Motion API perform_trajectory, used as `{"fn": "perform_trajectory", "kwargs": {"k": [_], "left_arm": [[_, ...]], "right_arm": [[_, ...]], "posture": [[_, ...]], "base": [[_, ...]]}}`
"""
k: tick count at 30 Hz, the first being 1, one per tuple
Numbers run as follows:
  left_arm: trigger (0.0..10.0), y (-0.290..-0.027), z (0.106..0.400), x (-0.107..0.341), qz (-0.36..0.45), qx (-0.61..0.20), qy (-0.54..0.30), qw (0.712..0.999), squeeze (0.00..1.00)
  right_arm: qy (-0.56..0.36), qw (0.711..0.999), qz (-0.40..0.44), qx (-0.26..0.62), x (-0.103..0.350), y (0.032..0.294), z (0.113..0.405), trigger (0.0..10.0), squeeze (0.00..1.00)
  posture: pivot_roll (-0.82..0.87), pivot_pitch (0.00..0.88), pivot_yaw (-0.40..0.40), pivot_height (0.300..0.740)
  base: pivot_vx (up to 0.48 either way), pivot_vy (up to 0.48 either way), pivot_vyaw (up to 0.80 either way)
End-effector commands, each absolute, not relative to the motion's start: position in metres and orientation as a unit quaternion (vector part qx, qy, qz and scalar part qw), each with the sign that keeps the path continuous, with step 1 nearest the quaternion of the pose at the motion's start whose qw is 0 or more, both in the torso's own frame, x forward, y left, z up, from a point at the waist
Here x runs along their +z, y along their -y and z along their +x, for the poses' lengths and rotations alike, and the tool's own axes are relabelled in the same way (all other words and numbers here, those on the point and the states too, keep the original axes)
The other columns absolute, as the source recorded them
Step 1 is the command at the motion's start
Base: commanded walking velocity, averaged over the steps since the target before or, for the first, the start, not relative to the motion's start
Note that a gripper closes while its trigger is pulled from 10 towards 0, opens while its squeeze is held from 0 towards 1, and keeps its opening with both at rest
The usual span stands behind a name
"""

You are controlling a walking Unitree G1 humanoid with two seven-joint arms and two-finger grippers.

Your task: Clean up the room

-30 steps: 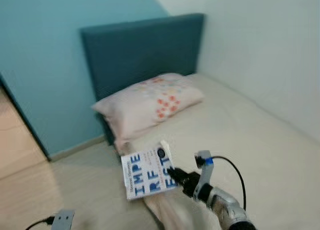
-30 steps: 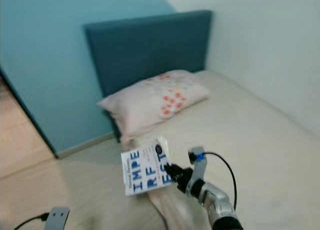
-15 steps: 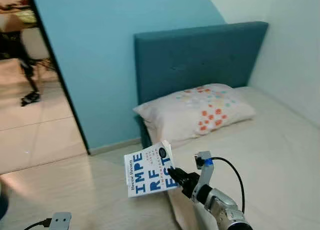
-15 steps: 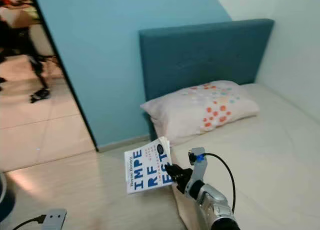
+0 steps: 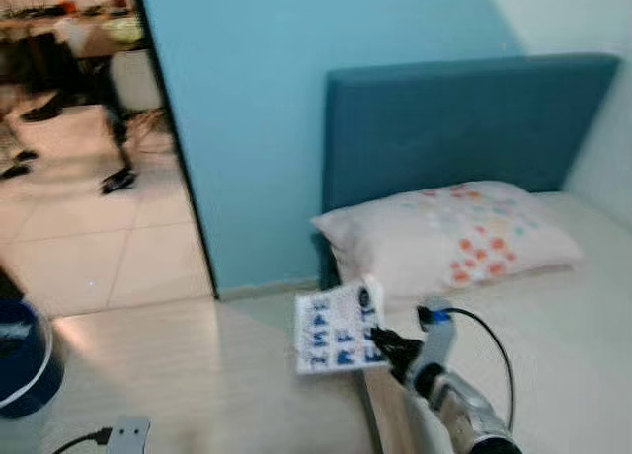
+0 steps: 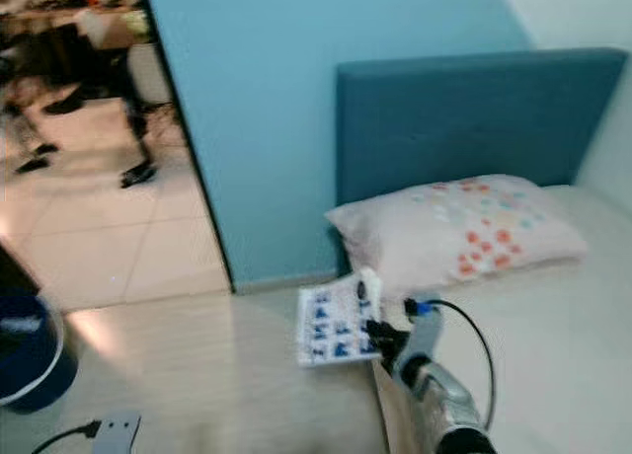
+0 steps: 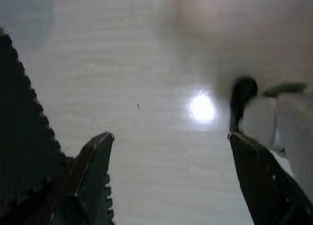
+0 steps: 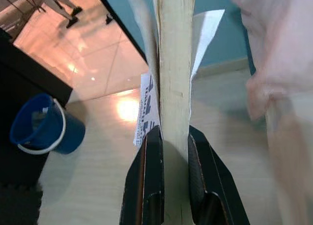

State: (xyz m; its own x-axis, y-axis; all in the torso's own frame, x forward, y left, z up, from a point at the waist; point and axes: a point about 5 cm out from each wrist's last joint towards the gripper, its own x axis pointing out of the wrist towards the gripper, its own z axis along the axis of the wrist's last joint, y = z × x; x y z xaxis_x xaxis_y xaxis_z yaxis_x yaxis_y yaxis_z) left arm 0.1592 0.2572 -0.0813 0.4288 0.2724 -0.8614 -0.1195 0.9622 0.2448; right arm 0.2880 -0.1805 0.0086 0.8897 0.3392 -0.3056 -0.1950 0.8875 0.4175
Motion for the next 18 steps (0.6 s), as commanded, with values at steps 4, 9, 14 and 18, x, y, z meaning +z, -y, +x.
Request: {"fn": "perform_trajectory", "kwargs": {"k": [4,9,14,18], "left_arm": [[10.0,-0.261,0.156,-0.081,0.079,0.114,-0.526,0.839,0.0],[10.0,-0.259,0.157,-0.081,0.072,0.109,-0.522,0.843,0.0],[10.0,-0.258,0.158,-0.081,0.068,0.103,-0.518,0.846,0.0],[10.0,-0.257,0.158,-0.081,0.068,0.096,-0.518,0.847,0.0]], "right_arm": [[-0.184,0.96,0.188,0.099,0.015,0.18,0.3,10.0,0.0],[-0.186,0.956,0.228,0.013,0.015,0.203,0.301,10.0,0.0],[-0.192,0.955,0.227,-0.022,0.011,0.212,0.297,10.0,0.0],[-0.213,0.949,0.218,-0.084,0.003,0.223,0.289,10.0,0.0]], "posture": [[0.04,0.014,-0.024,0.74],[0.04,0.009,-0.026,0.74],[0.04,0.005,-0.028,0.74],[0.04,0.002,-0.032,0.74]], "base": [[0.48,0.0,0.0],[0.48,0.0,-0.8],[0.362,0.0,-0.79],[0.0,0.0,-0.5]]}}
